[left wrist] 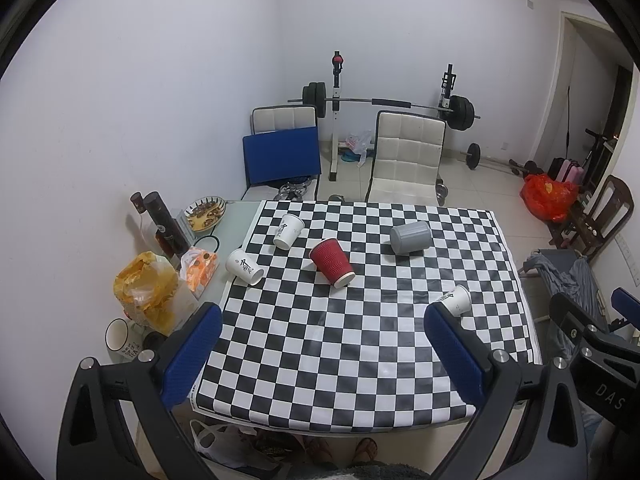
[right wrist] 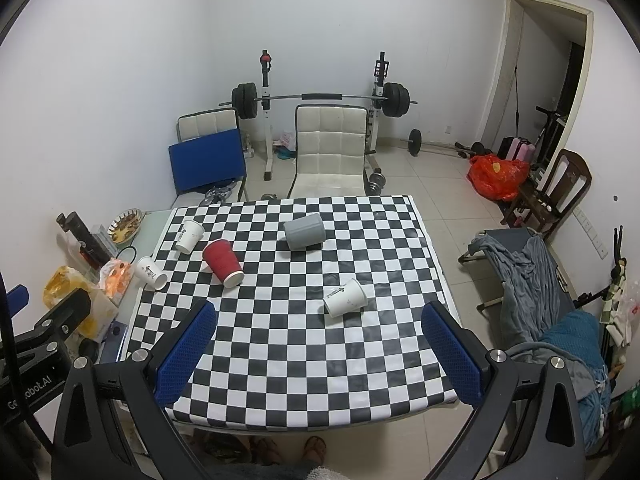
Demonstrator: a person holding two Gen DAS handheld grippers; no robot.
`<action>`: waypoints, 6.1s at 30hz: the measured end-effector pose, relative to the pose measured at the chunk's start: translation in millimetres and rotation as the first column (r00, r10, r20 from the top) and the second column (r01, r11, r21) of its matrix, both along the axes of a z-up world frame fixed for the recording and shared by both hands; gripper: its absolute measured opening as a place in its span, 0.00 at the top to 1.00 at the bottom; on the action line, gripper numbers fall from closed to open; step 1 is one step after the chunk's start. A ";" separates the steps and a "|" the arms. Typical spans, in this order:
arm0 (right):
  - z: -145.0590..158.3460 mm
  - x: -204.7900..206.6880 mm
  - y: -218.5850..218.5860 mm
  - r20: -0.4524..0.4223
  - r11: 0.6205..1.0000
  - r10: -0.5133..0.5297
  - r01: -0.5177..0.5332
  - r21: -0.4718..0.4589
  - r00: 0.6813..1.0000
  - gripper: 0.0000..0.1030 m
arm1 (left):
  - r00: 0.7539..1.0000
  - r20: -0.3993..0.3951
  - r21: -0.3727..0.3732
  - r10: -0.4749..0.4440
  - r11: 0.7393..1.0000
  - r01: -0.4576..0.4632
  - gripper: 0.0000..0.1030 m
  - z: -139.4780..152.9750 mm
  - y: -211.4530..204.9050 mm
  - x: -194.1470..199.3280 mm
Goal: Flip cup upright
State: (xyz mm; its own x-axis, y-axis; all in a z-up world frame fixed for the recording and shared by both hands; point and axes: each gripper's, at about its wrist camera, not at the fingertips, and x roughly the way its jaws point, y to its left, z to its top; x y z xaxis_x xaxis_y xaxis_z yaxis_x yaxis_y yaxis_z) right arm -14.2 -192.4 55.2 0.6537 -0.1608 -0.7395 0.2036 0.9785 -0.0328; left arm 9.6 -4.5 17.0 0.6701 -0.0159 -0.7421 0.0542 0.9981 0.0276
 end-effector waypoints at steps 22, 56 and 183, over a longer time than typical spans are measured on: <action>3.0 -1.9 -1.0 0.007 1.000 -0.002 0.002 -0.002 1.000 0.00 | 1.000 0.008 -0.002 -0.003 1.000 0.003 0.00 5.9 -4.2 -0.2; -137.7 134.2 45.2 -0.192 0.983 0.143 -0.117 0.141 0.971 0.00 | 0.931 -0.221 0.098 0.290 0.957 -0.275 0.00 -103.4 85.4 115.0; -376.4 162.1 -51.5 -0.642 0.976 -0.062 0.181 0.121 0.764 0.11 | 0.838 -0.501 -0.105 -0.214 0.977 0.187 0.10 -316.3 -33.1 195.7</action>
State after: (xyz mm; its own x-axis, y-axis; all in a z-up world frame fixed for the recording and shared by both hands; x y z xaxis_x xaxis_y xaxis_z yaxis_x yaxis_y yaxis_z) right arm 147.8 -243.9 -321.1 0.0122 -0.0428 -0.9990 0.3126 0.9492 -0.0368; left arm 205.3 -37.7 -299.2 0.1787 -0.1545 -0.9717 0.2461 0.9632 -0.1079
